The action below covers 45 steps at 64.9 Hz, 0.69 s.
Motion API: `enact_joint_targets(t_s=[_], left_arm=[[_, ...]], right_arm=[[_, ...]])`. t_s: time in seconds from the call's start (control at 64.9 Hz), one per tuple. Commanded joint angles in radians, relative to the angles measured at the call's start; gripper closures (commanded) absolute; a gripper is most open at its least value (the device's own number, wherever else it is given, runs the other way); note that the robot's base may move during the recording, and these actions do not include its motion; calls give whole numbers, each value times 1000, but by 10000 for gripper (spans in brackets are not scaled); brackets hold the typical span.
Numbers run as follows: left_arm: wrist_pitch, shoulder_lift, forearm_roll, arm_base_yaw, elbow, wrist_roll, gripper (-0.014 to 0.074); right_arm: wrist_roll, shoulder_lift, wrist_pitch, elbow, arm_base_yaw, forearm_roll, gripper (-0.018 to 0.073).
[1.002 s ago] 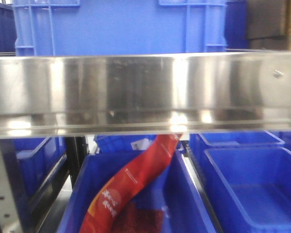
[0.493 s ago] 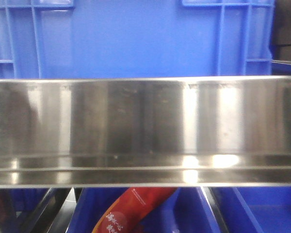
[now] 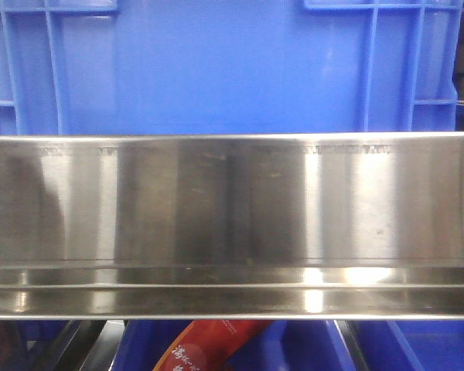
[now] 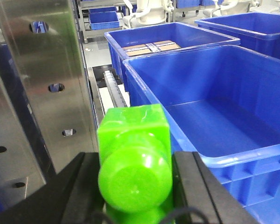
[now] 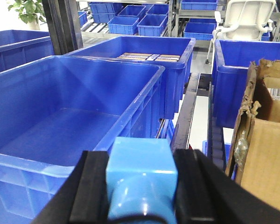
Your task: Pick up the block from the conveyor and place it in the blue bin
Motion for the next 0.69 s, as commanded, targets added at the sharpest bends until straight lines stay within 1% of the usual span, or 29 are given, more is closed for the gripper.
enact_joint_targets(t_s=[0.0, 0.678], left_arm=[[-24, -6, -7, -8, 1, -3, 707], [-24, -6, -7, -8, 1, -3, 707]], right_arm=[[-6, -2, -23, -1, 1, -6, 713], [-6, -2, -23, -1, 1, -6, 713]])
